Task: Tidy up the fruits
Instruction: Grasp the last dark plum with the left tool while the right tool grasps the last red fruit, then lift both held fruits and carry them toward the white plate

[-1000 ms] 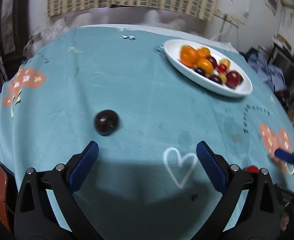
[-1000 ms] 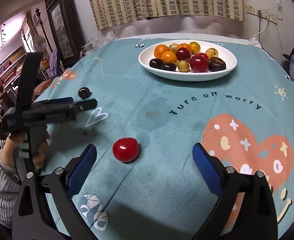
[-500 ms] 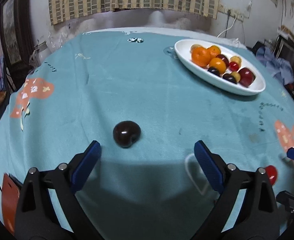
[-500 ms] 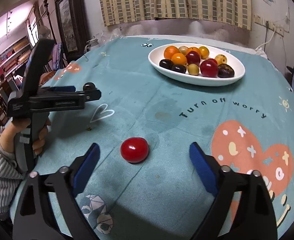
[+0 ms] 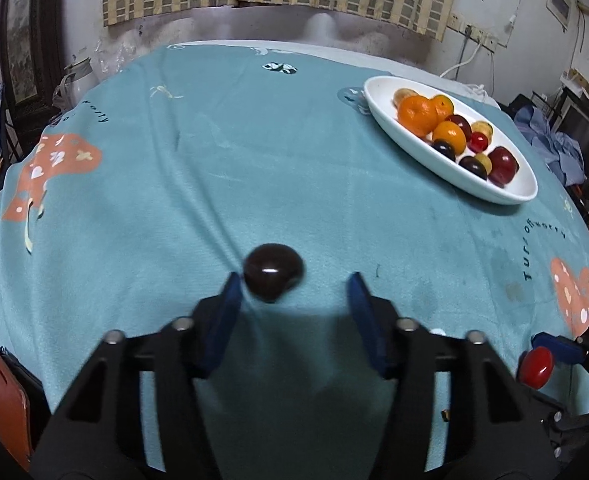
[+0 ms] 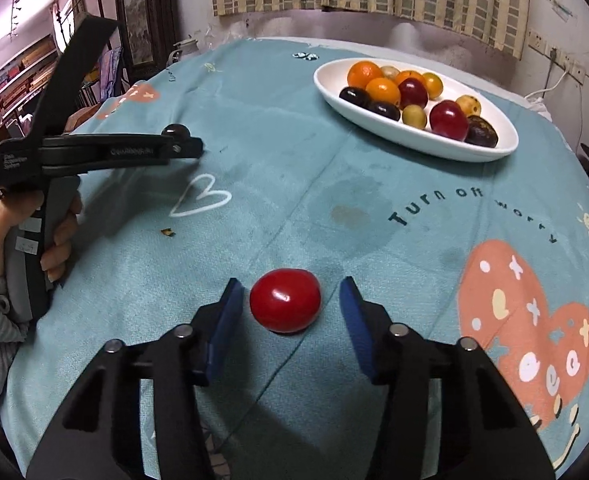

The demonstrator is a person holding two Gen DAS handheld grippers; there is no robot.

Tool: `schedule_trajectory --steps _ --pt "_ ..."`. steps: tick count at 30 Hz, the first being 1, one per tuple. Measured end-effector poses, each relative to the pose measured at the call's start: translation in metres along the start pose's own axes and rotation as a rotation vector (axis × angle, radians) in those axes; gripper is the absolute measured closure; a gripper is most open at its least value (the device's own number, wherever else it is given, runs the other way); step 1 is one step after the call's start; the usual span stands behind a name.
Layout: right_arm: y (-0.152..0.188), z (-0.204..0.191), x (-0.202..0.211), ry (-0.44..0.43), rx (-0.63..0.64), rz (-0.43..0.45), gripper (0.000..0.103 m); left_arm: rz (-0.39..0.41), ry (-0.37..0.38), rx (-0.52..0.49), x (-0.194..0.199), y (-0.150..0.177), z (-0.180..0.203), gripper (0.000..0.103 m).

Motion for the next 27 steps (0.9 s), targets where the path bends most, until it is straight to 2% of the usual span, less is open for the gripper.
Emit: schedule_trajectory --steps 1,3,5,10,16,17,19,20,23,25,26,27 --pt "0.0 0.001 0.0 -0.005 -0.005 0.003 0.058 0.002 -0.001 0.004 0.0 0.0 -0.001 0.058" --pt "0.0 0.0 0.001 -0.033 -0.012 0.012 0.068 0.012 -0.004 0.006 0.002 -0.001 -0.002 0.068" --pt "-0.001 0.0 0.004 -0.042 -0.012 0.025 0.069 0.031 -0.011 0.0 0.006 -0.003 -0.002 0.074" --pt "-0.002 0.002 0.009 -0.037 -0.015 0.039 0.069 0.047 -0.02 -0.006 0.008 -0.005 -0.004 0.074" --pt "0.0 0.002 0.007 -0.042 -0.02 0.024 0.069 0.111 -0.061 -0.063 0.018 -0.011 0.002 0.074" --pt "0.0 0.002 0.007 -0.043 -0.021 0.023 0.069 0.123 -0.062 -0.07 0.02 -0.012 0.002 0.072" --pt "0.001 0.002 0.006 -0.045 -0.022 0.019 0.069 0.145 -0.085 -0.1 0.024 -0.015 0.003 0.047" --pt "0.001 0.002 0.006 -0.046 -0.023 0.018 0.069 0.158 -0.105 -0.11 0.025 -0.015 0.003 0.03" --pt "0.001 0.002 0.006 -0.046 -0.022 0.017 0.069 0.158 -0.087 -0.125 0.024 -0.016 0.008 0.034" --pt "0.001 0.002 0.006 -0.046 -0.023 0.016 0.069 0.123 -0.073 -0.14 0.016 -0.014 0.011 0.044" --pt "0.001 0.002 0.006 -0.046 -0.023 0.017 0.069 0.109 -0.061 -0.146 0.013 -0.012 0.012 0.054" --pt "0.001 0.002 0.006 -0.047 -0.024 0.016 0.069 0.096 -0.047 -0.148 0.011 -0.012 0.013 0.055"
Point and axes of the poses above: each gripper's, at about its wrist camera, not at the fingertips, and x roughly against the way its jaws point, z to its right, y to its underside, the point moved 7 cm from there along -x, roughly the way its jaws point, and after that the axes turned 8 degrees about x, right-handed, at the moved point
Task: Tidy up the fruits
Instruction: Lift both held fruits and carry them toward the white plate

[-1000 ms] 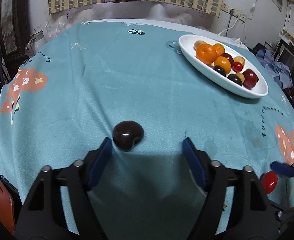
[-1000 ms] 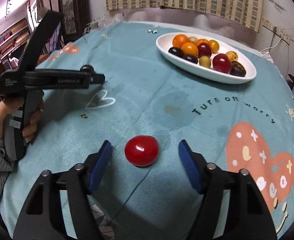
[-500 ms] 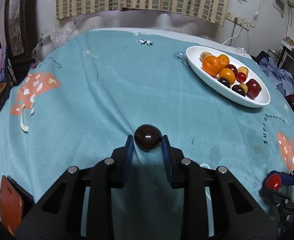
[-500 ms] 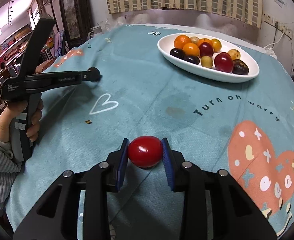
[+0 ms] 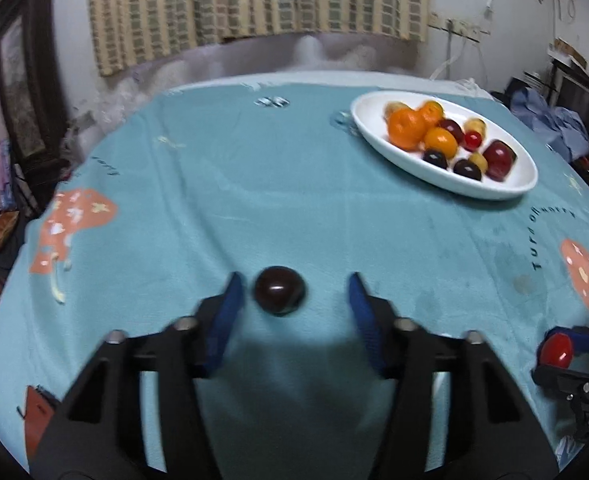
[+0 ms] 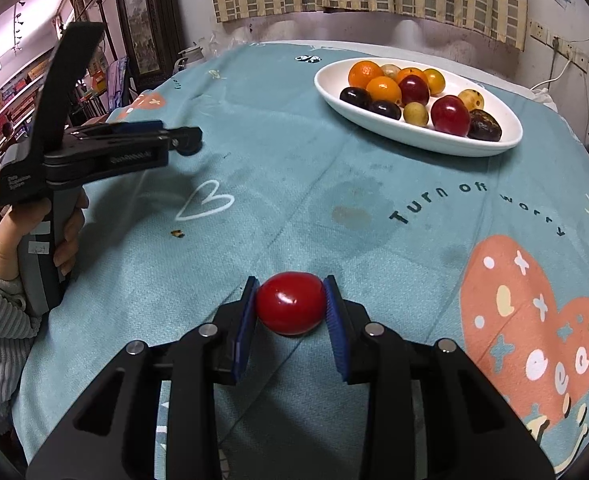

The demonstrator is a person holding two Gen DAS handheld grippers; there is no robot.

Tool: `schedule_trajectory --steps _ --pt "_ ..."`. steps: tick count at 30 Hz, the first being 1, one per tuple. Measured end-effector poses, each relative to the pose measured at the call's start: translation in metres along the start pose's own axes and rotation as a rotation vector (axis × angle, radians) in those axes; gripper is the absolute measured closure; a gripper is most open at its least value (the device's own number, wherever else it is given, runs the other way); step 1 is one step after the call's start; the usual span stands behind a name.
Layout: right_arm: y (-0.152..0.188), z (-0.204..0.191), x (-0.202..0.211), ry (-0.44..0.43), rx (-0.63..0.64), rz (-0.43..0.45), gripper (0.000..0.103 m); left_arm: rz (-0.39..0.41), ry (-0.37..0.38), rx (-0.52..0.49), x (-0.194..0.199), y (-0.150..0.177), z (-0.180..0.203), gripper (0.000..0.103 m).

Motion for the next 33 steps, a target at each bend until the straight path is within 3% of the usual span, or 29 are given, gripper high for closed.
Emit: schedule_trajectory --steps 3,6,9,14,16,17,20,22,24,33 --pt "0.0 0.0 -0.001 -0.003 -0.002 -0.001 0.069 -0.021 0.035 0.025 -0.007 -0.002 -0.005 0.059" --pt "0.0 0.0 -0.001 -0.005 -0.003 -0.002 0.069 -0.108 0.089 0.085 -0.023 0.003 -0.012 0.066" --pt "0.0 0.0 -0.001 -0.006 -0.003 -0.002 0.069 -0.11 0.111 0.094 -0.024 0.0 -0.013 0.066" --pt "0.0 0.0 -0.001 -0.007 -0.004 -0.002 0.068 -0.079 0.079 0.046 -0.02 -0.004 -0.005 0.066" --pt "0.0 0.0 -0.001 -0.007 -0.005 -0.002 0.068 -0.066 0.06 0.044 -0.021 -0.007 -0.006 0.063" --pt "0.0 0.0 -0.001 -0.008 -0.005 -0.002 0.068 -0.059 0.051 0.047 -0.022 -0.01 -0.009 0.057" --pt "0.0 0.0 -0.001 -0.007 -0.004 -0.003 0.068 -0.07 0.064 0.036 -0.025 -0.011 -0.007 0.056" --pt "0.0 0.0 -0.001 -0.008 -0.004 -0.003 0.068 -0.086 0.074 0.007 -0.029 -0.01 -0.001 0.058" --pt "0.0 -0.001 -0.002 -0.008 -0.004 -0.003 0.068 -0.106 0.085 -0.016 -0.033 -0.008 0.004 0.073" --pt "0.0 0.001 -0.001 -0.021 -0.016 0.001 0.069 -0.065 0.094 0.001 -0.026 -0.011 0.003 0.074"
Point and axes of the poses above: each gripper's, at about its wrist camera, not at the fingertips, and x roughly against the way its jaws point, z to its right, y to its underside, the point moved 7 cm from there along -x, roughly the way its jaws point, and after that the axes turned 8 degrees about x, right-handed, at the moved point
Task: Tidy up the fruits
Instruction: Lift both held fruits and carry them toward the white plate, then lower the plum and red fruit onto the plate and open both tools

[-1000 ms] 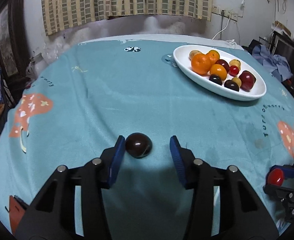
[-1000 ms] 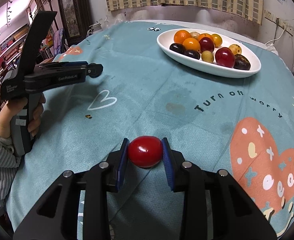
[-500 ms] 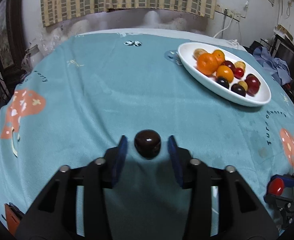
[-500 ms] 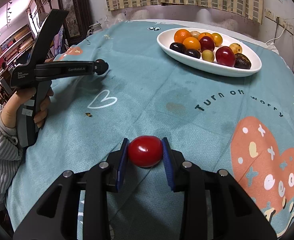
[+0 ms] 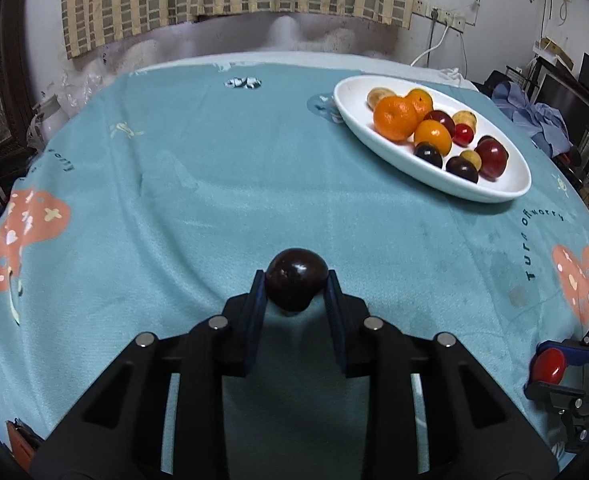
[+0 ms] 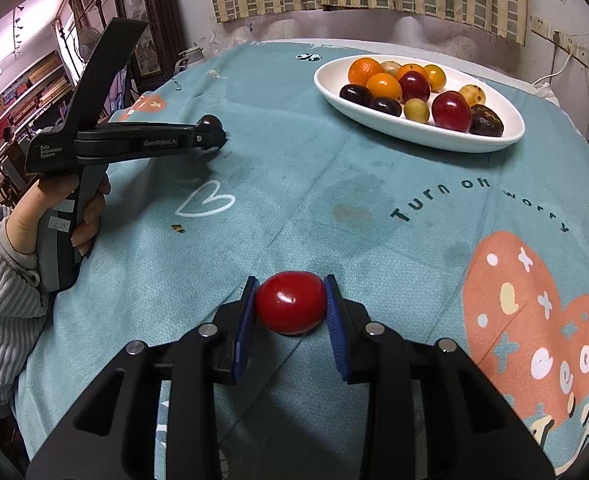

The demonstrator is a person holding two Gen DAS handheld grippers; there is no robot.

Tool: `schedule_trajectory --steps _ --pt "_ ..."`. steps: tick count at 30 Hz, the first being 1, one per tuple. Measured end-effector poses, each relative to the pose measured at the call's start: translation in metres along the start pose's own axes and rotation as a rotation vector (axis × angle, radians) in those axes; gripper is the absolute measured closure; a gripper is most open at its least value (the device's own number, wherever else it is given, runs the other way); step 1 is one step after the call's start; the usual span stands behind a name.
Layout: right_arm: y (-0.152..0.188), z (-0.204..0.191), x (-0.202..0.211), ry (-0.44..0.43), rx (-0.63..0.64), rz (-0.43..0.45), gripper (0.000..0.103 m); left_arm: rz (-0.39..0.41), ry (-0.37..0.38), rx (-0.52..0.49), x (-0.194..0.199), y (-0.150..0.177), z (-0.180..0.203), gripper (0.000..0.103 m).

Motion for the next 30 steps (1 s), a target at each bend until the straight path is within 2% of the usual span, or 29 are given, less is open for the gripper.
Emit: schedule_trajectory --steps 3,8,11,15,17,21,26,30 --pt "-0.001 0.005 0.004 -0.01 -0.022 0.01 0.069 0.034 0.008 -0.01 0.01 -0.001 0.006 0.074" --pt "-0.018 0.032 0.035 -0.011 -0.103 0.108 0.069 0.096 0.109 -0.045 0.044 -0.009 0.043 0.074" --pt "-0.046 0.061 0.054 0.02 -0.143 0.144 0.069 0.088 0.192 -0.047 0.052 -0.032 0.068 0.074" --pt "-0.096 0.104 0.071 0.087 -0.187 0.215 0.069 0.125 0.219 -0.062 0.05 -0.073 0.1 0.073" --pt "-0.113 0.118 0.064 0.104 -0.202 0.23 0.069 0.129 0.22 -0.067 0.04 -0.084 0.111 0.073" --pt "-0.14 0.144 0.024 0.12 -0.231 0.202 0.069 0.094 0.211 -0.073 -0.001 -0.096 0.128 0.073" --pt "-0.154 0.165 -0.011 0.138 -0.243 0.171 0.069 0.053 0.193 -0.082 -0.043 -0.098 0.133 0.073" --pt "-0.158 0.175 -0.028 0.151 -0.248 0.17 0.069 0.052 0.178 -0.092 -0.055 -0.1 0.13 0.073"
Point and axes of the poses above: each gripper's, at about its wrist camera, not at the fingertips, and x roughly against the way its jaws point, z to its right, y to its underside, the point moved 7 cm from there along -x, roughly the way its jaws point, and after that the axes turned 8 degrees about x, right-handed, at the moved point
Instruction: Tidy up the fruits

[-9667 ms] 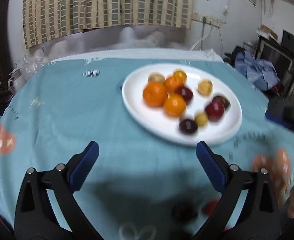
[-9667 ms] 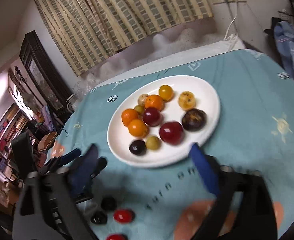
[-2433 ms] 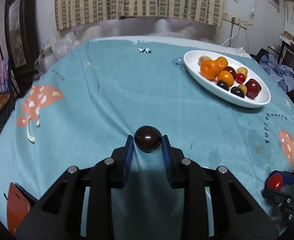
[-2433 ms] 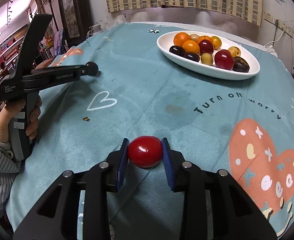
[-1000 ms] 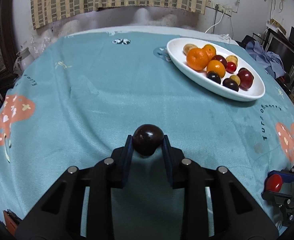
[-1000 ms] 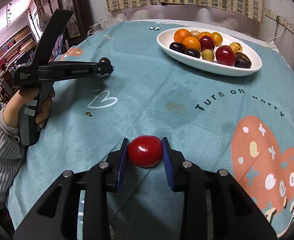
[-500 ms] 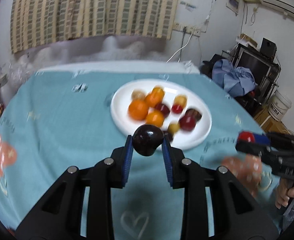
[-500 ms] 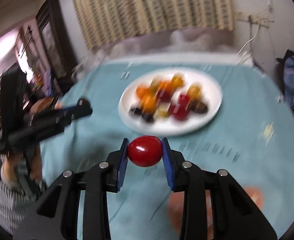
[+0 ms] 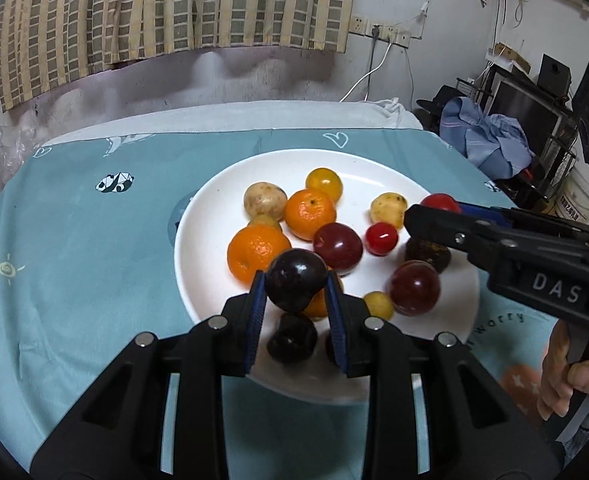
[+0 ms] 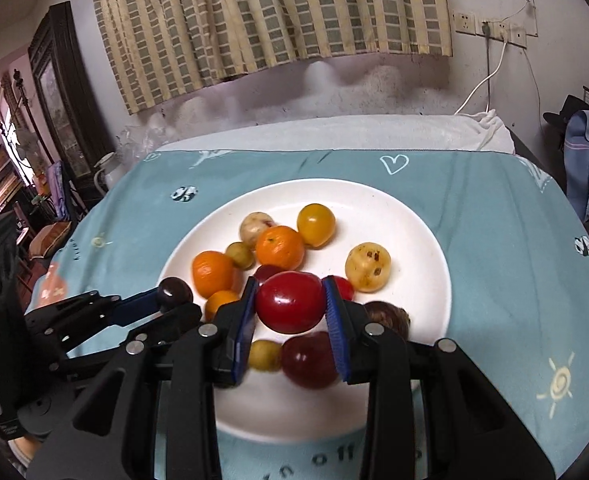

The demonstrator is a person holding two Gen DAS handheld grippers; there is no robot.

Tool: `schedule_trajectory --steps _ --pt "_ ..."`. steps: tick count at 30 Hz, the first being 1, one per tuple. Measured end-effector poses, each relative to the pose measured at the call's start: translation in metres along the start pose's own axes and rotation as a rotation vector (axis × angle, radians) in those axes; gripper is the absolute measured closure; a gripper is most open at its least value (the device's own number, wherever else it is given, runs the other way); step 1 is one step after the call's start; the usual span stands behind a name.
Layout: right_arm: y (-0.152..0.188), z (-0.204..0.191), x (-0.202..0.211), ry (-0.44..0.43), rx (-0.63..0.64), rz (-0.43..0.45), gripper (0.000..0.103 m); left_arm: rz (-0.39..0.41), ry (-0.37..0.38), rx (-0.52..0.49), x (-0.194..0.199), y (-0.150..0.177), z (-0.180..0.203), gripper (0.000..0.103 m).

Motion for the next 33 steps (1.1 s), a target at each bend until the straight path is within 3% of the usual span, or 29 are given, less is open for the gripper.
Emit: schedule_trajectory --steps 5,7,9,13,21,22,24,33 --pt "0.003 0.0 -0.012 0.028 0.023 -0.011 0.069 0.008 -0.035 -0.028 -0.011 0.002 0.002 0.072" --pt "0.005 0.0 -0.018 0.054 0.05 -0.021 0.069 0.018 -0.048 -0.039 -0.011 0.002 0.003 0.063" --pt "0.006 0.0 -0.019 0.071 0.058 -0.02 0.068 0.033 -0.073 -0.05 -0.01 0.002 0.003 0.043" --pt "0.004 0.007 -0.017 0.121 0.072 -0.01 0.067 0.027 -0.08 -0.054 -0.014 0.006 0.003 0.039" --pt "0.004 0.009 -0.013 0.162 0.09 -0.001 0.065 0.048 -0.126 -0.09 -0.011 0.01 0.005 0.016" --pt "0.004 0.008 -0.011 0.169 0.096 0.0 0.064 0.052 -0.129 -0.09 -0.009 0.01 0.006 0.014" --pt "0.003 0.005 -0.004 0.19 0.105 0.016 0.042 0.064 -0.14 -0.088 -0.004 0.011 0.005 0.013" --pt "0.017 -0.023 0.059 0.258 0.15 0.098 0.041 0.126 -0.145 -0.009 0.051 0.021 0.003 0.002"
Point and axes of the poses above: each gripper's, at about its wrist camera, not at the fingertips, and x roughly against the way its jaws point, z to its right, y to its underside, the point moved 7 cm from there along -x, roughly the way its jaws point, and after that the axes turned 8 degrees about x, right-handed, at the moved point
